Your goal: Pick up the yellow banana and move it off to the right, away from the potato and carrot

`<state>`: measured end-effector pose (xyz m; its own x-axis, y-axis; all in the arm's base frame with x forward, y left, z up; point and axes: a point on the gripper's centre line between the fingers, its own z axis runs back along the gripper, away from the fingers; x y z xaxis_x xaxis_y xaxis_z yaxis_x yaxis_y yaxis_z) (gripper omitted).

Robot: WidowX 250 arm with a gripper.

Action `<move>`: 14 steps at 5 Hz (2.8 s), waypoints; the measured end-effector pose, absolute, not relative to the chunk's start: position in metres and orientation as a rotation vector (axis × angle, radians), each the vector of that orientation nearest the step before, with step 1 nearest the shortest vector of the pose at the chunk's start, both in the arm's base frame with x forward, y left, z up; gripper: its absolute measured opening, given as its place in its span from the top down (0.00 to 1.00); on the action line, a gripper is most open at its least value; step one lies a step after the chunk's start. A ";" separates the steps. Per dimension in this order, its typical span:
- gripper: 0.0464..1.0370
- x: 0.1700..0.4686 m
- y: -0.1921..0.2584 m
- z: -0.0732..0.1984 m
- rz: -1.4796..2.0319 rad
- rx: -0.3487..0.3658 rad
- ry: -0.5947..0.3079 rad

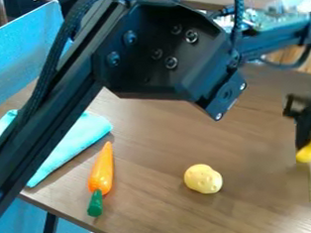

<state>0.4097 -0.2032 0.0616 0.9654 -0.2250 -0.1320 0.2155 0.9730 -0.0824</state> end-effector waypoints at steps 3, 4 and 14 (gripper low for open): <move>0.59 0.353 -0.218 0.049 -0.359 -0.063 0.340; 0.59 0.321 -0.246 0.046 -0.449 -0.051 0.395; 0.04 0.278 -0.201 0.074 -0.491 0.007 0.352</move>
